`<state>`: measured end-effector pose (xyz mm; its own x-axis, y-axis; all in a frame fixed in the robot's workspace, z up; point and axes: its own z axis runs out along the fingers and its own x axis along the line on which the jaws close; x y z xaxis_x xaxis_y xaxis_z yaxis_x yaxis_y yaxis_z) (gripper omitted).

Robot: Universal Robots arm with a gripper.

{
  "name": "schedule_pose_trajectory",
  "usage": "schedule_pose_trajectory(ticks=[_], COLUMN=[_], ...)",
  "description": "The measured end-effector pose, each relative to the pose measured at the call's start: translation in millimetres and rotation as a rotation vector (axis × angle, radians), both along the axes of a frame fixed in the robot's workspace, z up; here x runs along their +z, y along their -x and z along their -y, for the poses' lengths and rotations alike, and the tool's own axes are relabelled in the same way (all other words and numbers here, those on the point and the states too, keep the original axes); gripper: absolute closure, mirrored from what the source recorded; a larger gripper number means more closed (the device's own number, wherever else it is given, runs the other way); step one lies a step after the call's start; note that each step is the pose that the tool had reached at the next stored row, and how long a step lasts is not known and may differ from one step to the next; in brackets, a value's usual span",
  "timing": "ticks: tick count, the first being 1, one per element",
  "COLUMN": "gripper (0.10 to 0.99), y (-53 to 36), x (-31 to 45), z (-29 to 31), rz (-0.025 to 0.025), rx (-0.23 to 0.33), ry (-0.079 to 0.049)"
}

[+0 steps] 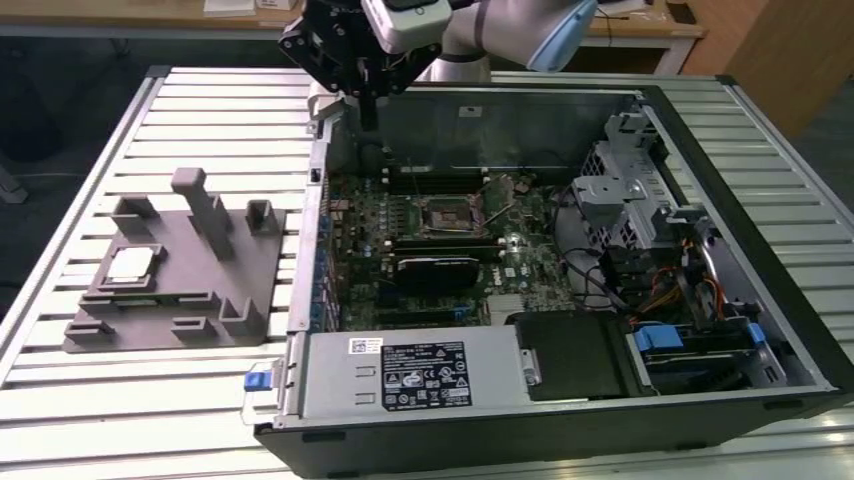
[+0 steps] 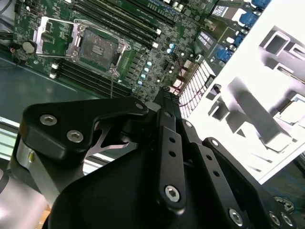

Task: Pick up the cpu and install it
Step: 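Reach for the cpu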

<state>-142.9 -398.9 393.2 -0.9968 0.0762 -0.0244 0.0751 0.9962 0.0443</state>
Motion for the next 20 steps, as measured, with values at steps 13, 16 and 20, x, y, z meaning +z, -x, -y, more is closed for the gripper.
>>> schedule_pose_trajectory(ticks=[13, 16, 20], gripper=[0.980, 0.980, 0.980], y=[16.7, 20.4, 25.0], x=[-0.2, -0.3, -0.4], z=[0.0, 0.0, 0.0], rz=[0.0001, 0.0001, 0.0000], rx=[0.000, 0.000, 0.000], ry=[0.000, 0.000, 0.000])
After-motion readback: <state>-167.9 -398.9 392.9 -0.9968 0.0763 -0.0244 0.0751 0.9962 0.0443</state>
